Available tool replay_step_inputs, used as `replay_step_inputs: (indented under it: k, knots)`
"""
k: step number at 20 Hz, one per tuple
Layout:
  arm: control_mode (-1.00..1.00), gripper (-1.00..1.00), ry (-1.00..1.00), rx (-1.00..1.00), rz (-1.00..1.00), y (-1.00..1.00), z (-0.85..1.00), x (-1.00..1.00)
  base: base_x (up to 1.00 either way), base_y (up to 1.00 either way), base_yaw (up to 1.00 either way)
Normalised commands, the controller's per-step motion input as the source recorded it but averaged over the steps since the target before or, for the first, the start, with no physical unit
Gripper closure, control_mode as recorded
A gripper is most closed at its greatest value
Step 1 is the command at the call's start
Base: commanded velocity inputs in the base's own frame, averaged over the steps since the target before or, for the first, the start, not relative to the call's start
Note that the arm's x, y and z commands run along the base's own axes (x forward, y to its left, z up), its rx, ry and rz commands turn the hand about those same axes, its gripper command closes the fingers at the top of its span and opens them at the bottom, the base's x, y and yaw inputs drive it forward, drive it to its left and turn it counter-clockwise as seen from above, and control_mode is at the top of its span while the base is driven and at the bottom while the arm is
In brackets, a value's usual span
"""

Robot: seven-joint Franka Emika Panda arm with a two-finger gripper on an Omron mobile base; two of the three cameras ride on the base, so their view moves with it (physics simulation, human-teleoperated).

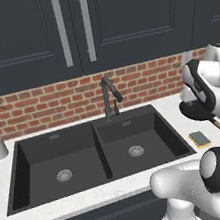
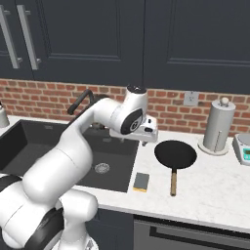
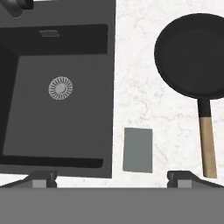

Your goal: Pick the pan and sponge and place them into the sink. Then turn on the water.

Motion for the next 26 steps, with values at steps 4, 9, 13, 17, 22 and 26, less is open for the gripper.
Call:
replay_step_inputs:
  k: [4,9,13,17,22,26]
  knots:
    - [-1.00,-1.00,0.05,0.00,0.00,-0.33,-0.17,0.00,0.00,0.00,0.00]
    - [-1.00,-1.00,0.07,0.00,0.00,-0.53,-0.18,0.01,0.00,0.00,0.00]
    - [-1.00,-1.00,0.07,0.00,0.00,-0.56,-0.19,0.00,0.00,0.00,0.00]
    - [-1.00,-1.00,0.09,0.00,0.00,-0.50,-0.19,0.03,0.00,0.00,0.00]
    - [-1.00,-1.00,0.03,0.00,0.00,-0.37,-0.18,0.02,0.00,0.00,0.00]
    - [-1.00,-1.00,0.01,0.00,0.00,-0.21,-0.20,0.09,0.00,0.00,0.00]
